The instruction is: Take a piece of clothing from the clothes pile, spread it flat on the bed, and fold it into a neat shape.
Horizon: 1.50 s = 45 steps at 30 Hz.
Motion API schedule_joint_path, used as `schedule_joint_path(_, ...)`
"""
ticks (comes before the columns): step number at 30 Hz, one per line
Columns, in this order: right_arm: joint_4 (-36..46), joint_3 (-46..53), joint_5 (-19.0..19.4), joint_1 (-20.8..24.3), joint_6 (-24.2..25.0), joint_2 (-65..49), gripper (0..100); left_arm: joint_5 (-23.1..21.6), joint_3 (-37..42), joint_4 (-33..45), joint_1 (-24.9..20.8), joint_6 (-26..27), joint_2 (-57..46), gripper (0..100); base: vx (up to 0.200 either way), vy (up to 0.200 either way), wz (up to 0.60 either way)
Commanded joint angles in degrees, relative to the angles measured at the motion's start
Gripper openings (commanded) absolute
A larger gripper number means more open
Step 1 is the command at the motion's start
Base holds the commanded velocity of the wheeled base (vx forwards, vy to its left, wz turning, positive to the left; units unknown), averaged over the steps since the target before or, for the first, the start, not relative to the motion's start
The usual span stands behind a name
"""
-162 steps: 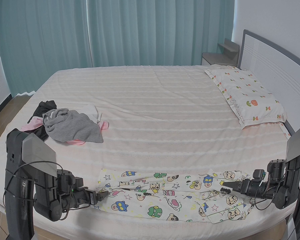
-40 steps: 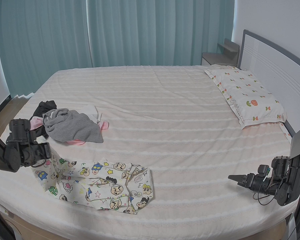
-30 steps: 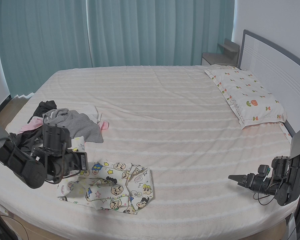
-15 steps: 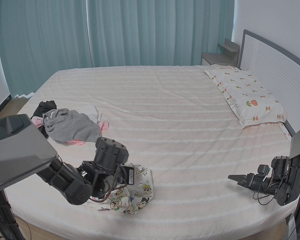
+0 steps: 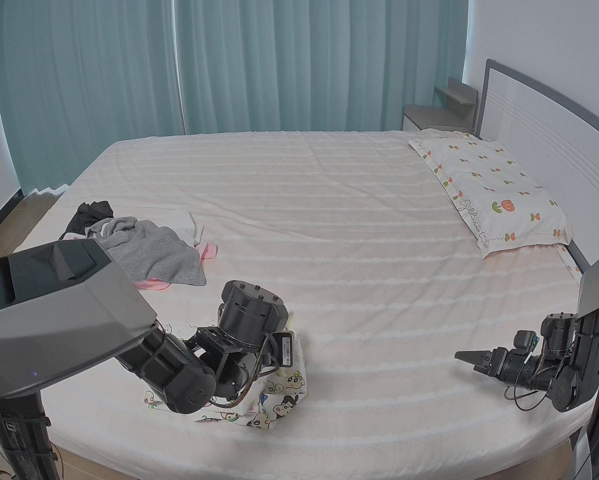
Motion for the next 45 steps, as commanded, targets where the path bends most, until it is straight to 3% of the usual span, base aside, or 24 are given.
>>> schedule_joint_path(1,-1.0,0.0,0.0,0.1,0.0,0.2,100,0.1,0.4,0.0,-0.3,-0.6,-0.2,100,0.0,0.0,0.0)
schedule_joint_path(9,-1.0,0.1,0.0,0.0,0.0,0.4,100,-0.4,5.2,0.0,0.3,-1.7,-10.4,100,0.0,0.0,0.0)
schedule_joint_path(14,-1.0,0.1,0.0,0.1,-0.1,0.5,100,-0.3,8.8,0.1,0.3,-6.1,-17.9,100,0.0,0.0,0.0)
schedule_joint_path(17,-1.0,0.1,0.0,0.1,-0.1,0.5,100,-0.7,15.2,-0.1,0.2,-8.9,-22.2,100,0.0,0.0,0.0)
schedule_joint_path(23,-1.0,0.1,0.0,0.1,-0.1,0.6,100,-0.7,22.3,-5.5,0.2,-14.1,-23.5,100,-0.067,0.0,0.0)
schedule_joint_path(31,-1.0,0.1,-0.1,0.1,-0.1,0.7,100,-1.4,29.8,-16.0,-1.0,-15.9,-23.3,100,-0.1,0.0,0.0)
schedule_joint_path(39,-1.0,0.0,-0.2,0.1,-0.2,0.9,100,-5.6,34.8,-23.2,-1.5,-16.5,-23.1,100,0.0,0.0,0.0)
schedule_joint_path(45,-1.0,0.0,-0.3,0.2,-0.3,1.2,100,-8.7,35.1,-24.0,-0.8,-19.0,-22.6,100,0.0,0.1,0.0)
